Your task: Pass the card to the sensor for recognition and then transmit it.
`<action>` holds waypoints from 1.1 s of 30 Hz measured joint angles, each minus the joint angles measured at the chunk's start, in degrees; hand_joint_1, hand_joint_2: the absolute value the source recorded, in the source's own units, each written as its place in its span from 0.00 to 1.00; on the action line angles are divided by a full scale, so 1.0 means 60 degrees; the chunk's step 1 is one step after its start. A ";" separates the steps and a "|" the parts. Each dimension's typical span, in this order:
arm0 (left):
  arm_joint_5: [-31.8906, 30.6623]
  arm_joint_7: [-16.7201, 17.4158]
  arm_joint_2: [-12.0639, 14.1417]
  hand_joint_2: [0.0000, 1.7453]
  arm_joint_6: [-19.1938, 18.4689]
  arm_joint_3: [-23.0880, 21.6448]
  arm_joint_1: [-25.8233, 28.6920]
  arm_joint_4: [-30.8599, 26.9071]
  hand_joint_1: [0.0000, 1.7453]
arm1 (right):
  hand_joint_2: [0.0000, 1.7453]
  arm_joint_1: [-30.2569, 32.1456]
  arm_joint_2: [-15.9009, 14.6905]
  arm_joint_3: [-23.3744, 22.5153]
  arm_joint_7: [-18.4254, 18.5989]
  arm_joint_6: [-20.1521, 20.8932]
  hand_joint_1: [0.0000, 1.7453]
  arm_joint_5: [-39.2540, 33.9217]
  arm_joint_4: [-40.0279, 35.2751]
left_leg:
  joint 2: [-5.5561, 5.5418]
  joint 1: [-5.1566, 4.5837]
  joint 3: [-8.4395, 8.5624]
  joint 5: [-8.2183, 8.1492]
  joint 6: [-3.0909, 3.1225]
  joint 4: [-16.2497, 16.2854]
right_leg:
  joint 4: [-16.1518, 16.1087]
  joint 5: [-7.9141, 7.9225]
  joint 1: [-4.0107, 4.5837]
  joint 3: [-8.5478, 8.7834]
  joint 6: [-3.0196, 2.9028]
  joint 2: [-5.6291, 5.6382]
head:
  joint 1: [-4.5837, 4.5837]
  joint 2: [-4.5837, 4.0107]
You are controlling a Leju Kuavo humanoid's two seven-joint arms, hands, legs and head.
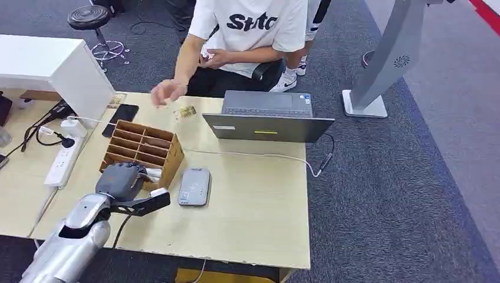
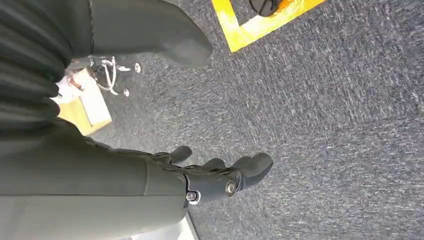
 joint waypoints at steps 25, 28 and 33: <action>-0.0266 -0.0011 -0.0237 1.00 0.0630 0.0793 0.0084 -0.0720 1.00 | 1.00 0.0002 0.0000 -0.0040 -0.0003 -0.0029 0.00 0.0200 0.0000 | -0.0001 0.0000 -0.0001 0.0000 0.0000 0.0000 | 0.0000 0.0000 0.0000 -0.0001 0.0000 0.0000 | 0.0000 0.0000; -0.0208 -0.0011 -0.0247 1.00 0.0761 0.1089 0.0084 -0.1281 1.00 | 1.00 0.0003 0.0000 -0.0073 -0.0040 -0.0040 0.00 0.0211 0.0000 | -0.0001 0.0000 -0.0001 0.0000 0.0000 0.0000 | 0.0000 0.0000 0.0000 0.0000 0.0000 -0.0001 | 0.0000 0.0000; -0.0055 -0.0109 -0.0255 1.00 0.0827 0.1526 0.0082 -0.2181 1.00 | 1.00 0.0004 0.0000 -0.0102 -0.0135 -0.0051 0.00 0.0255 0.0000 | -0.0001 -0.0001 0.0000 0.0000 0.0000 0.0000 | 0.0000 0.0000 -0.0001 0.0001 0.0001 -0.0001 | 0.0004 0.0000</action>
